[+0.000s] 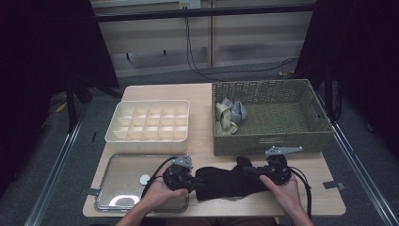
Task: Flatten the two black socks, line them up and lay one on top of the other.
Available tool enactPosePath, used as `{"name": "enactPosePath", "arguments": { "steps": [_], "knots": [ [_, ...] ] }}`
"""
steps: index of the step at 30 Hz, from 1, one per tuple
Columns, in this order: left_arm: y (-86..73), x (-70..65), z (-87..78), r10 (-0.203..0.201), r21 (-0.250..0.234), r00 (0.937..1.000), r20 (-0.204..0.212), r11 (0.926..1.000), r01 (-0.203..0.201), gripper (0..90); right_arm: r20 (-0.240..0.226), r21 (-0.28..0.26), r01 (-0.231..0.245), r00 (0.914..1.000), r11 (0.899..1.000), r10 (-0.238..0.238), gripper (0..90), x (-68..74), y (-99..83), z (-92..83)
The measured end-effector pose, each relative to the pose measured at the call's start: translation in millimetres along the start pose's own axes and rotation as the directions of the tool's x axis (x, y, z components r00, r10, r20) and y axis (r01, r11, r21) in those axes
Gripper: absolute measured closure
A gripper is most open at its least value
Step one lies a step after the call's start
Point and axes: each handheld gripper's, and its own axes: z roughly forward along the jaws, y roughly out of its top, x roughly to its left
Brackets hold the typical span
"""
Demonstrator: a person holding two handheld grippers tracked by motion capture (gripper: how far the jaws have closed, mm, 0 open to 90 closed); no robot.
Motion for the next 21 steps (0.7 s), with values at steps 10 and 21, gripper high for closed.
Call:
{"name": "enactPosePath", "arguments": {
  "steps": [10,21],
  "knots": [
    [-1.1,-2.6,1.6,0.01,0.006,0.9998,-0.018,0.9999,-0.01,70.7,-0.056,0.131,0.079,0.9958,0.988,-0.072,82.9,23.9,-5.1,46.5],
    [-1.7,-0.8,2.2,0.015,-0.002,0.9999,-0.004,0.9999,-0.015,68.7,-0.06,0.071,0.06,0.9966,0.996,-0.056,70.0,19.0,-3.0,36.9]
  ]
}}
